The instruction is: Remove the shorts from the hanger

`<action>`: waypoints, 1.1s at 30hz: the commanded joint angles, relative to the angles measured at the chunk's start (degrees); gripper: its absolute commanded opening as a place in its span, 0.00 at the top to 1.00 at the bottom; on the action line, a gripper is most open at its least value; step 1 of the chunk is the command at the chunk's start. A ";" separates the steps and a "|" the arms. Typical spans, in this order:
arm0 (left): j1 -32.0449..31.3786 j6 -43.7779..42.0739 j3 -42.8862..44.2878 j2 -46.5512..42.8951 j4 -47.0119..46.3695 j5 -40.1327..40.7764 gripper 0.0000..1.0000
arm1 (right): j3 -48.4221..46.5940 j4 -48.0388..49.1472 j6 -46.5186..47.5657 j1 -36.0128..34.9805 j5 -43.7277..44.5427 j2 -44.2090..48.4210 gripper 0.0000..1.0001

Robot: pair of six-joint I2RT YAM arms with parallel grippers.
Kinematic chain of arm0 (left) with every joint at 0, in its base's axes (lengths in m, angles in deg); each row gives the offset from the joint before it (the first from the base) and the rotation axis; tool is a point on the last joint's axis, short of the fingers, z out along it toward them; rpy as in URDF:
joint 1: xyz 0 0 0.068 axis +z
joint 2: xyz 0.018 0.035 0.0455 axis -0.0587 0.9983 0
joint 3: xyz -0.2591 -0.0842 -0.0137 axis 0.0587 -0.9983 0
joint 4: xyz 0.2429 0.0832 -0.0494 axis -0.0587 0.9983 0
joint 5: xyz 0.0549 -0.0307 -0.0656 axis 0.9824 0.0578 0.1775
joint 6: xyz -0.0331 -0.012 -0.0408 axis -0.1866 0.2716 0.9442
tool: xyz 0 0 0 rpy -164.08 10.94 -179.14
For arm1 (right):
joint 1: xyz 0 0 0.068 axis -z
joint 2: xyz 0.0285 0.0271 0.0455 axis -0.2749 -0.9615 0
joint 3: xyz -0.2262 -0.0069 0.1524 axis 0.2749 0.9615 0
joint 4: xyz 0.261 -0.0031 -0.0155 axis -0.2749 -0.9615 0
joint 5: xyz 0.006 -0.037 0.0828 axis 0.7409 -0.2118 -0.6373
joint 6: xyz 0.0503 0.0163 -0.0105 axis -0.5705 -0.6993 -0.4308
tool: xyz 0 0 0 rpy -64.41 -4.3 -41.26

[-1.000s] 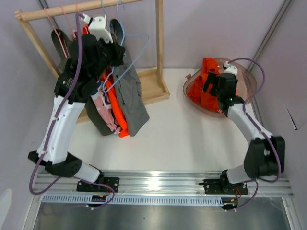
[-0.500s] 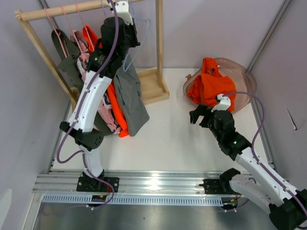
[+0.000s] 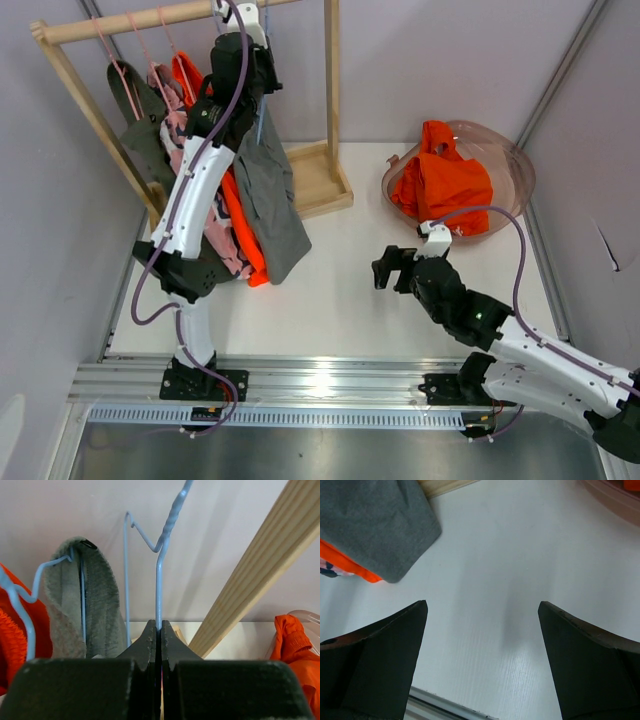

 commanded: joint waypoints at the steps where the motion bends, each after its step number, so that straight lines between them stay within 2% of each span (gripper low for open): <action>1: 0.09 1.01 0.25 -3.05 -1.55 -2.30 0.99 | -1.33 1.95 -0.94 -0.86 3.90 -1.65 0.01; 4: 0.00 1.71 -0.54 -5.16 -0.66 -6.00 0.79 | -1.68 2.39 -0.94 -1.47 4.17 -2.71 0.00; 5: 0.00 1.88 -1.07 -5.86 -0.58 -6.87 0.64 | -1.77 2.48 -1.11 -1.82 4.34 -2.89 0.00; 8: 0.00 3.03 -2.83 -9.02 0.30 -9.34 0.40 | -1.68 2.30 -1.38 -2.88 5.22 -2.98 0.00; 11: 0.09 3.91 -3.53 -12.19 1.62 -10.14 0.24 | -1.59 1.60 -1.82 -3.93 6.10 -2.97 0.01; 12: 0.09 3.82 -3.80 -13.85 2.06 -9.26 0.21 | -1.68 1.34 -1.91 -4.55 6.45 -2.97 0.01; 15: 0.35 2.77 -4.06 -15.97 2.76 -7.24 0.18 | -1.51 0.63 -2.34 -5.43 7.07 -2.54 0.01; 24: 4.04 2.41 -7.13 -19.05 5.05 -4.07 0.17 | -0.54 -0.60 -2.79 -7.45 7.95 -0.78 0.01; 33: 5.89 3.03 -7.84 -14.67 4.79 -5.12 0.20 | -0.37 -4.64 -3.22 -7.80 9.26 2.21 0.01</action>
